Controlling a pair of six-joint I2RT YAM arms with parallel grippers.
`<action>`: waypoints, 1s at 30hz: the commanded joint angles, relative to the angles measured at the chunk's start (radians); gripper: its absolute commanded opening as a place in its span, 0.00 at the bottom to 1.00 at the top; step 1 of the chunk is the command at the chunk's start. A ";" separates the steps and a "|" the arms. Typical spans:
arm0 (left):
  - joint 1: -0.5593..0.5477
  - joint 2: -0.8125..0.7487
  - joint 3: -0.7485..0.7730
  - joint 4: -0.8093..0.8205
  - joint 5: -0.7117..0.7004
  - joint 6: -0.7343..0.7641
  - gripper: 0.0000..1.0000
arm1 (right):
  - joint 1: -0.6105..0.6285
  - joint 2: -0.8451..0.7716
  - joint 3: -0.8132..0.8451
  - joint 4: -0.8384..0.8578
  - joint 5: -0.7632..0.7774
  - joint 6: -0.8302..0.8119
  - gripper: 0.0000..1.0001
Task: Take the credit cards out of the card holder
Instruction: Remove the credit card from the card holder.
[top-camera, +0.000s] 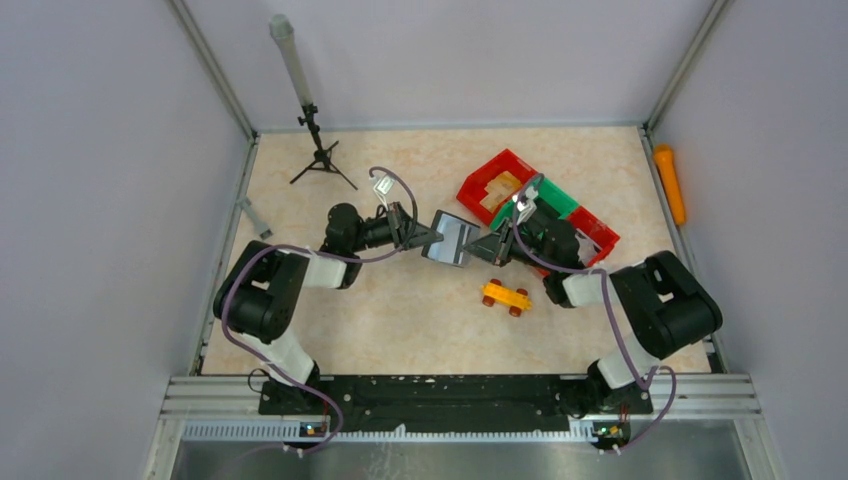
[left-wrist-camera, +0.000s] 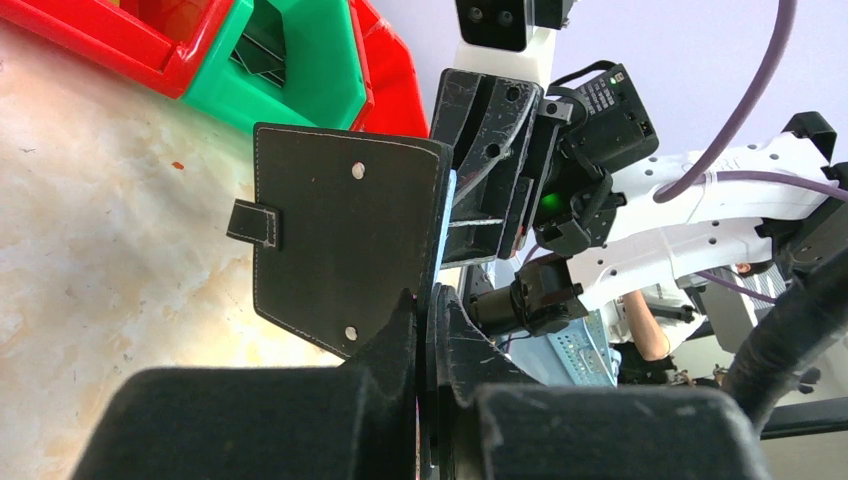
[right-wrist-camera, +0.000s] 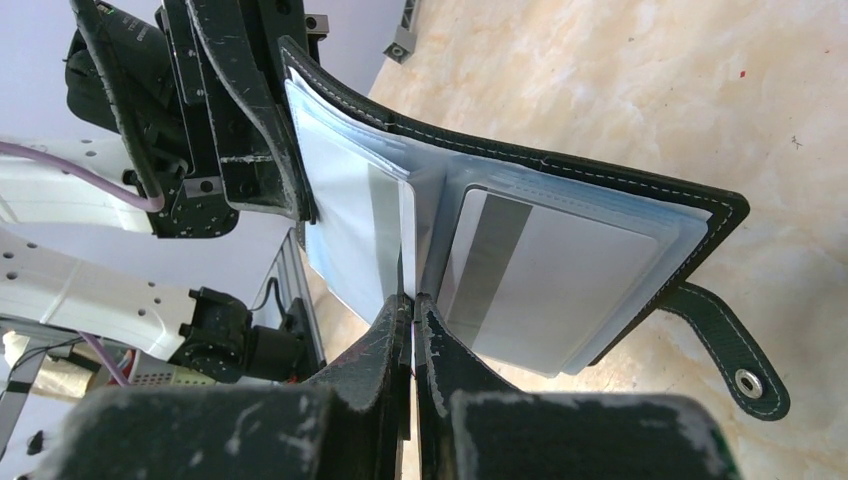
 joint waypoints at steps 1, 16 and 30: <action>-0.004 -0.042 0.007 0.035 0.005 0.024 0.00 | -0.010 -0.037 0.027 0.010 0.025 -0.030 0.00; -0.029 -0.112 0.040 -0.273 -0.082 0.222 0.18 | -0.011 -0.036 0.018 0.075 -0.017 -0.012 0.00; -0.028 -0.119 0.042 -0.270 -0.072 0.216 0.00 | -0.034 -0.054 0.022 -0.065 0.072 -0.049 0.00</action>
